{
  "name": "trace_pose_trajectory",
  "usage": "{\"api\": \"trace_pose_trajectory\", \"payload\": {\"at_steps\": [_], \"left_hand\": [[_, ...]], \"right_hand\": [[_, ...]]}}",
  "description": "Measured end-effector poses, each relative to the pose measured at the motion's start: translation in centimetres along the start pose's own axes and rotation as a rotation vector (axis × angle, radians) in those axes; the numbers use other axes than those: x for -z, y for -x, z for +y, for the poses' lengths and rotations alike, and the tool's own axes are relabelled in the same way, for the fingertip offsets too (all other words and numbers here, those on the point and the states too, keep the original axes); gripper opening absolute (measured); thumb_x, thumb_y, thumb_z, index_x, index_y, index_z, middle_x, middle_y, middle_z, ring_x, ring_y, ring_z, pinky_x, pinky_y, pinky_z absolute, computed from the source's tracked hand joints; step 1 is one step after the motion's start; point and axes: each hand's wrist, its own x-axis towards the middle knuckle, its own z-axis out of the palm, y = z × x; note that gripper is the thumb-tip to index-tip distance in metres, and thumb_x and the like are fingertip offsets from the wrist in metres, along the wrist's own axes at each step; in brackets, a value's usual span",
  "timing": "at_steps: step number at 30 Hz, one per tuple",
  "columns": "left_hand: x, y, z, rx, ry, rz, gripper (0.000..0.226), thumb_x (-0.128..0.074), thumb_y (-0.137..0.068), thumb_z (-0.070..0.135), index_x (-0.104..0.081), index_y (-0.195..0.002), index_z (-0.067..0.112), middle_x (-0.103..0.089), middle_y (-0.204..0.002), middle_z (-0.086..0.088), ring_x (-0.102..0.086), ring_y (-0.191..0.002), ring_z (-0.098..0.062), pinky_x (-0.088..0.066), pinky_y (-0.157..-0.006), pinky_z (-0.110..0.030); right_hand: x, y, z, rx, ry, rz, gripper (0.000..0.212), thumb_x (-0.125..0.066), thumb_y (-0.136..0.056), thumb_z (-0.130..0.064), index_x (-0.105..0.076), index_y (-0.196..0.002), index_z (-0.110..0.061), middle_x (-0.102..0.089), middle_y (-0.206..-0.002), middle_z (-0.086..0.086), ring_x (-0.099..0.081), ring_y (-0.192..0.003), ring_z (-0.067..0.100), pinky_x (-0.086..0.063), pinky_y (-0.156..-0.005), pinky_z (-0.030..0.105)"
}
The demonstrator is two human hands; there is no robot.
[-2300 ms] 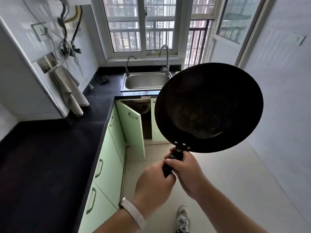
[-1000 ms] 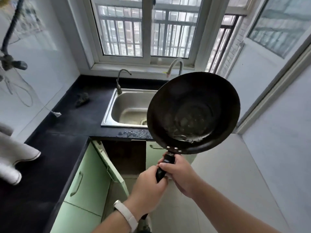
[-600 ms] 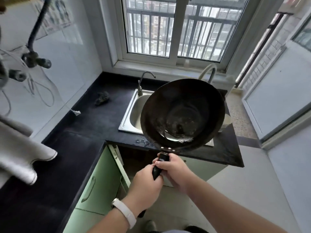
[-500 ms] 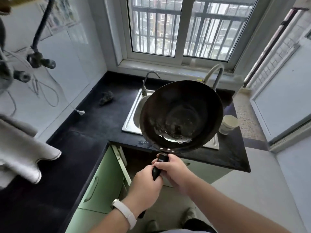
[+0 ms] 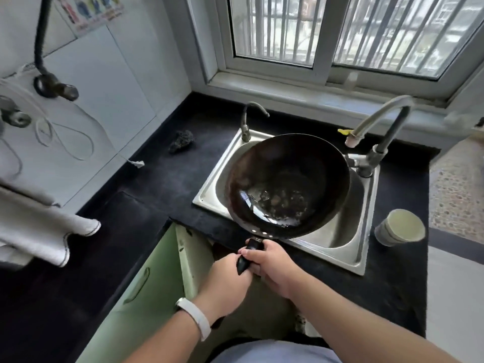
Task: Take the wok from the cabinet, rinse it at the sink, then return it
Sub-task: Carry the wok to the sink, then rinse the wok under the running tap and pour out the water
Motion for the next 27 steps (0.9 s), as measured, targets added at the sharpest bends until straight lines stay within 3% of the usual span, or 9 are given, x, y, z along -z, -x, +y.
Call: {"api": "trace_pose_trajectory", "payload": {"at_steps": [6, 8, 11, 13, 19, 23, 27], "left_hand": [[-2.6, -2.5, 2.9, 0.120, -0.040, 0.028, 0.021, -0.058, -0.084, 0.036, -0.054, -0.073, 0.018, -0.065, -0.073, 0.001, -0.062, -0.070, -0.020, -0.042, -0.055, -0.031], [-3.0, -3.1, 3.4, 0.151, -0.057, 0.024, 0.022, -0.056, -0.081, 0.038, -0.053, -0.071, 0.018, -0.065, -0.072, 0.000, -0.062, -0.071, -0.024, -0.046, -0.058, -0.035], [-3.5, -3.6, 3.7, 0.181, -0.069, 0.018, 0.023, -0.053, -0.077, 0.039, -0.050, -0.069, 0.018, -0.063, -0.069, -0.001, -0.061, -0.070, -0.026, -0.048, -0.061, -0.039], [-3.6, -4.2, 3.8, 0.189, -0.098, 0.011, 0.024, -0.055, -0.081, 0.039, -0.049, -0.069, 0.019, -0.062, -0.072, 0.000, -0.061, -0.073, -0.026, -0.043, -0.059, -0.036], [-2.7, -7.4, 4.1, 0.176, -0.176, -0.041, 0.026, -0.058, -0.086, 0.039, -0.049, -0.072, 0.018, -0.059, -0.070, 0.001, -0.059, -0.070, -0.025, -0.040, -0.058, -0.034], [-1.8, -9.7, 4.2, 0.157, -0.205, -0.092, 0.024, -0.057, -0.084, 0.037, -0.051, -0.073, 0.016, -0.059, -0.070, 0.001, -0.057, -0.066, -0.021, -0.038, -0.054, -0.031], [-1.0, -10.9, 3.7, 0.137, -0.211, -0.118, 0.024, -0.057, -0.085, 0.034, -0.049, -0.070, 0.018, -0.059, -0.068, 0.001, -0.055, -0.063, -0.019, -0.038, -0.053, -0.031]], "right_hand": [[4.3, -2.2, -1.9, -0.116, 0.032, -0.078, 0.031, -0.075, -0.076, -0.005, -0.058, -0.102, 0.001, -0.065, -0.092, 0.016, -0.070, -0.091, 0.030, -0.050, -0.099, 0.053], [5.2, -2.7, -2.4, -0.139, 0.046, -0.108, 0.019, -0.071, -0.083, -0.003, -0.059, -0.098, 0.000, -0.068, -0.091, 0.014, -0.071, -0.088, 0.027, -0.056, -0.092, 0.046], [6.1, -2.9, -2.9, -0.181, 0.133, -0.147, 0.008, -0.065, -0.091, -0.008, -0.058, -0.094, -0.005, -0.070, -0.079, 0.006, -0.070, -0.069, 0.015, -0.058, -0.068, 0.028], [6.6, -3.1, -3.3, -0.206, 0.225, -0.137, 0.014, -0.062, -0.093, -0.017, -0.059, -0.102, -0.007, -0.071, -0.090, 0.010, -0.067, -0.073, 0.018, -0.057, -0.071, 0.029], [10.0, -3.3, -6.3, -0.157, 0.583, 0.000, 0.021, -0.058, -0.093, -0.025, -0.062, -0.113, -0.019, -0.068, -0.095, 0.004, -0.068, -0.079, 0.015, -0.056, -0.074, 0.028], [11.9, -3.6, -9.3, -0.090, 0.630, 0.119, 0.013, -0.061, -0.087, -0.027, -0.066, -0.099, -0.024, -0.073, -0.090, 0.005, -0.069, -0.075, 0.013, -0.058, -0.086, 0.044], [13.1, -3.9, -13.6, 0.058, 0.798, 0.313, 0.013, -0.058, -0.090, -0.021, -0.066, -0.100, -0.020, -0.073, -0.090, 0.003, -0.070, -0.076, 0.014, -0.056, -0.078, 0.034]]}}
